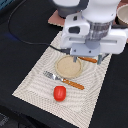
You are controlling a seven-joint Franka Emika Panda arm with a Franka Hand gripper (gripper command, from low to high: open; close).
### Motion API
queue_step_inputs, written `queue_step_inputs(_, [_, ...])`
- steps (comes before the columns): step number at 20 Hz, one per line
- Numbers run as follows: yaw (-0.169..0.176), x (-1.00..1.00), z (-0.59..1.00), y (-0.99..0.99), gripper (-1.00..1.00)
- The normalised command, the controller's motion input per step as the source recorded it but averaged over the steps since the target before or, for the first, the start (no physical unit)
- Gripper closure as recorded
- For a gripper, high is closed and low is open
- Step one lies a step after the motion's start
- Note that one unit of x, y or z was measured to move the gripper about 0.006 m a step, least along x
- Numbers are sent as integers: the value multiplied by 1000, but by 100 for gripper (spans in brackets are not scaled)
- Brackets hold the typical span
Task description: Interact with the objects in diverse but meaningful ways.
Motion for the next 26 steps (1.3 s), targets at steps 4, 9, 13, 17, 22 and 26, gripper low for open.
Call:
queue_step_inputs(4, [-37,-204,-150,-631,-100])
queue_step_inputs(9, [-32,-141,-6,-605,-100])
queue_step_inputs(13, [-19,-185,-4,-584,-100])
queue_step_inputs(17, [-32,-24,49,-500,-100])
queue_step_inputs(22, [-49,86,75,-448,-100])
queue_step_inputs(26, [-16,0,-16,-466,-100])
